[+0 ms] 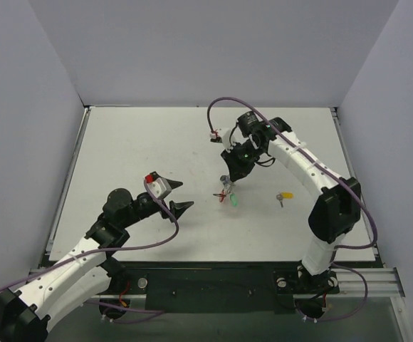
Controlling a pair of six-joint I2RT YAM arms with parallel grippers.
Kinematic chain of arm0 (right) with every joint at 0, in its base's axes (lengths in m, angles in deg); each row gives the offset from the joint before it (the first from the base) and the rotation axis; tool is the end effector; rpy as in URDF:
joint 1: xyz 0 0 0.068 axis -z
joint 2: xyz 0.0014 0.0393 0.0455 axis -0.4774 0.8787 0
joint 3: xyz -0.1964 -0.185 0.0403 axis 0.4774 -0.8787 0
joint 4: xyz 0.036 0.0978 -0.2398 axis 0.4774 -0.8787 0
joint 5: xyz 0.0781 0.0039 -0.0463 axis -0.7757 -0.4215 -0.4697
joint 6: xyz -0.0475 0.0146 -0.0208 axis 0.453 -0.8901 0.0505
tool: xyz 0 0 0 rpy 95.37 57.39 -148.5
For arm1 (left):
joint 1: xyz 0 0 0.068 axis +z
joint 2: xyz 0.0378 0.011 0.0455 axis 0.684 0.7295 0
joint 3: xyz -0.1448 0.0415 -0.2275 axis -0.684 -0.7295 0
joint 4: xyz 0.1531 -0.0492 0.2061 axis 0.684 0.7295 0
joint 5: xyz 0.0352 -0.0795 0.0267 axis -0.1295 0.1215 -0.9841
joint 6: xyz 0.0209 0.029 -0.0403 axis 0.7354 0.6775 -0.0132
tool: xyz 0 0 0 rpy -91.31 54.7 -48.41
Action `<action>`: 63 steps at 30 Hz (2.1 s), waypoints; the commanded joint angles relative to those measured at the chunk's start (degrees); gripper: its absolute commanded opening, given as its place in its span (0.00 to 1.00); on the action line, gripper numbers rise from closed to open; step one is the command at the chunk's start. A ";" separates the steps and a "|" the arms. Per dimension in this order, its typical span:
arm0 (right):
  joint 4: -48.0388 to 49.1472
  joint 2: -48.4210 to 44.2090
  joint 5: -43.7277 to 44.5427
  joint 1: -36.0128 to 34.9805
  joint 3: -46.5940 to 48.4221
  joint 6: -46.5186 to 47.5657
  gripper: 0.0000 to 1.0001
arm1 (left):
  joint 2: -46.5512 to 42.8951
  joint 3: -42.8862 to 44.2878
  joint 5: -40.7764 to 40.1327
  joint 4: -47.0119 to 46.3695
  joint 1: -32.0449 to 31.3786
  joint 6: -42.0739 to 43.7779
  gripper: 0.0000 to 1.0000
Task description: Put the keys on the keyring
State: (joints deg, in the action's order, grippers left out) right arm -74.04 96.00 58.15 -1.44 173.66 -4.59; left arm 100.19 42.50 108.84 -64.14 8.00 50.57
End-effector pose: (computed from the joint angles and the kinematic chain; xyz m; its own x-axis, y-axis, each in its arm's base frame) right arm 0.3325 0.2112 0.3044 -0.3935 -0.6529 -0.6472 -0.9052 0.3980 0.1489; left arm 0.1377 -0.1140 0.2660 0.0215 0.0845 -0.9962 0.8511 0.5213 0.0626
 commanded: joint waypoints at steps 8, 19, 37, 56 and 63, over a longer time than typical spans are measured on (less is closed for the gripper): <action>18.79 -25.14 -25.37 4.99 -22.56 -9.56 0.00 | 12.13 3.98 -11.57 -20.36 -20.29 -0.44 0.78; 15.82 -26.90 -31.80 5.87 -25.82 -2.63 0.00 | 17.85 5.83 -12.90 -25.64 -22.68 2.12 0.61; 5.26 -24.27 -31.28 3.32 -23.54 10.82 0.00 | 13.01 11.63 14.34 -9.26 -11.07 -1.28 0.41; 2.71 -22.42 -30.57 1.65 -22.66 13.11 0.00 | 18.46 11.01 5.38 -4.63 -17.05 9.85 0.31; 2.45 -22.33 -30.66 1.65 -22.48 13.28 0.00 | 19.61 11.63 5.12 -3.84 -17.14 11.18 0.31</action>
State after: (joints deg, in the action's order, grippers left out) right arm -69.52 73.62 29.86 0.62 148.67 7.28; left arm 119.73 52.23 114.47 -67.75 -9.09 59.66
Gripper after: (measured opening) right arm 0.005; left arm 0.310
